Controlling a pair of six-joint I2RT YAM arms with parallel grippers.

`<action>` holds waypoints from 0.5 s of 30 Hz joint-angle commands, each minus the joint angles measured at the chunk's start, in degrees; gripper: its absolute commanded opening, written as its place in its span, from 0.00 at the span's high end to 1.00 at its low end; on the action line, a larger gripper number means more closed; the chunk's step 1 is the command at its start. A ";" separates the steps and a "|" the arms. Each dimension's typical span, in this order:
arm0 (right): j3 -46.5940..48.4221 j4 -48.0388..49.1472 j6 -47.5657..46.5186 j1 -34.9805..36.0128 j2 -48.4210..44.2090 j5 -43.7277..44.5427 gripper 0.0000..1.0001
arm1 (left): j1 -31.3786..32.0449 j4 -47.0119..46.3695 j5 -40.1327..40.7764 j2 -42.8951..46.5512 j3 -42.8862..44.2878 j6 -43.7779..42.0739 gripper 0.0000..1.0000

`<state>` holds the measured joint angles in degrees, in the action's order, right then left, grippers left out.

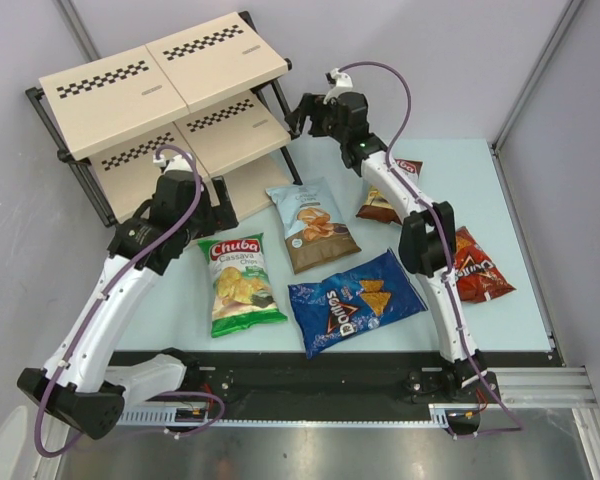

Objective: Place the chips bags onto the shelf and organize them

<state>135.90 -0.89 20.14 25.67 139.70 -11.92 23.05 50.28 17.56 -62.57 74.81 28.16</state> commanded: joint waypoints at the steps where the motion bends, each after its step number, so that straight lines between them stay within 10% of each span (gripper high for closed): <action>1: 1.65 8.08 3.23 0.34 2.85 -0.38 0.12 | -0.46 -0.71 0.63 1.04 1.49 -1.18 0.00; 9: 2.44 15.55 6.49 0.78 7.51 -0.90 0.27 | -0.55 -0.01 1.60 0.78 1.31 -1.27 0.00; 15: 7.98 18.29 10.26 -0.09 11.82 -2.22 0.69 | -0.64 0.87 0.98 -1.94 2.45 -1.71 0.00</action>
<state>140.16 13.91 27.88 26.63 148.99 -14.44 22.94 50.68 17.91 -62.98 74.81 27.90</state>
